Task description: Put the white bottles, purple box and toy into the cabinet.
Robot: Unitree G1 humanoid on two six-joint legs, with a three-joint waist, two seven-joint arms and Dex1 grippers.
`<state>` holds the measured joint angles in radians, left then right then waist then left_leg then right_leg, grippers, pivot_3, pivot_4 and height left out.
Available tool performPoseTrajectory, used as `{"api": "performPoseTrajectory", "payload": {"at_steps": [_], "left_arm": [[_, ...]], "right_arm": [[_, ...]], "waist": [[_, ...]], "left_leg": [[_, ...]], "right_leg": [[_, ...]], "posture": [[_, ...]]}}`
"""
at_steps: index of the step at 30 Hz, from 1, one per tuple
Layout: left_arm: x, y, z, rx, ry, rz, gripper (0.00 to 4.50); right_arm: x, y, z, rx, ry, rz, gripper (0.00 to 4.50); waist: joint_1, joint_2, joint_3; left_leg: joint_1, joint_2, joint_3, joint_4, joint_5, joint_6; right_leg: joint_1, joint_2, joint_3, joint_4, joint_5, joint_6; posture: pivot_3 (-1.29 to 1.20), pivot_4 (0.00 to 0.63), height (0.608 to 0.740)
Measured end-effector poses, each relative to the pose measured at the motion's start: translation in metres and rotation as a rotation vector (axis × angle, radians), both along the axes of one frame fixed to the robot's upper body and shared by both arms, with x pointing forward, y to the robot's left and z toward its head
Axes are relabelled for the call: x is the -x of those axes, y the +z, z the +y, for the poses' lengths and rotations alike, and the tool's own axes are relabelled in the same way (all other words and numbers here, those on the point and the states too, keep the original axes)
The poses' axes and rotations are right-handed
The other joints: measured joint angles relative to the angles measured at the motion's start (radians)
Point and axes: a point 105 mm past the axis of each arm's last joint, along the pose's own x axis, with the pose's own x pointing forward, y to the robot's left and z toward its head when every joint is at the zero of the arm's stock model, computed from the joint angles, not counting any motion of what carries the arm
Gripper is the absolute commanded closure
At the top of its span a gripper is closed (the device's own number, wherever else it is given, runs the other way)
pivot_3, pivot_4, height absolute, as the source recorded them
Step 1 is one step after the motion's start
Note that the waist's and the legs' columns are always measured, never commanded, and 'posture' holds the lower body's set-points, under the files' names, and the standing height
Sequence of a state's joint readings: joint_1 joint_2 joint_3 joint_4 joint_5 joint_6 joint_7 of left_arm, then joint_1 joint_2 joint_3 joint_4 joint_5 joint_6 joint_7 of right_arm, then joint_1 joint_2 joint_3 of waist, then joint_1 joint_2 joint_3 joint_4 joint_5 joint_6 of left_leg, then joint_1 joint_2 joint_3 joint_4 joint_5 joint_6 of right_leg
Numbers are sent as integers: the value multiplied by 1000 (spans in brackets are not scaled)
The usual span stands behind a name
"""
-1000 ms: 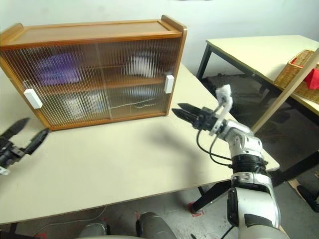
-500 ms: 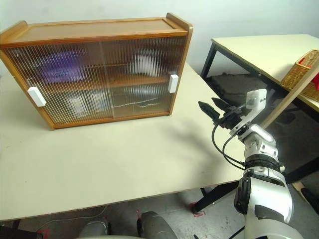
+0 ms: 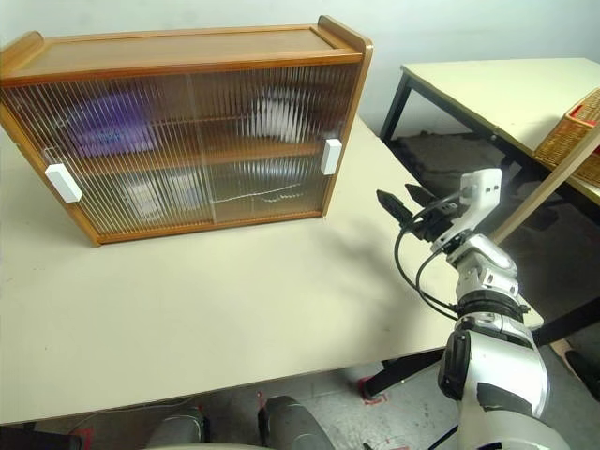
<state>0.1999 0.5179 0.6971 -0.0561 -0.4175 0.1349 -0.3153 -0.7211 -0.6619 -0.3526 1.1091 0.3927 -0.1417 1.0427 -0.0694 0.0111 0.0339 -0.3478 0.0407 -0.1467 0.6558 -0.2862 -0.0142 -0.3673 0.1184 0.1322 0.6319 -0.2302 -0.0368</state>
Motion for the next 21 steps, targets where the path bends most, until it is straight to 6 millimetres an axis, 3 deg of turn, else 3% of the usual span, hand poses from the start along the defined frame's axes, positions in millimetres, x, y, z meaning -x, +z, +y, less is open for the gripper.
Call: {"api": "performPoseTrajectory", "payload": {"at_steps": [21], "left_arm": [[-6, 6, -13, 12, -27, -35, 0]], "right_arm": [[0, -1, 1, 33, 21, 15, 42]], "waist": [[3, -3, 1]], "left_leg": [[2, 0, 0, 2, 0, 0]], "right_leg": [[4, 0, 0, 0, 0, 0]], "posture": [[-53, 50, 740]]}}
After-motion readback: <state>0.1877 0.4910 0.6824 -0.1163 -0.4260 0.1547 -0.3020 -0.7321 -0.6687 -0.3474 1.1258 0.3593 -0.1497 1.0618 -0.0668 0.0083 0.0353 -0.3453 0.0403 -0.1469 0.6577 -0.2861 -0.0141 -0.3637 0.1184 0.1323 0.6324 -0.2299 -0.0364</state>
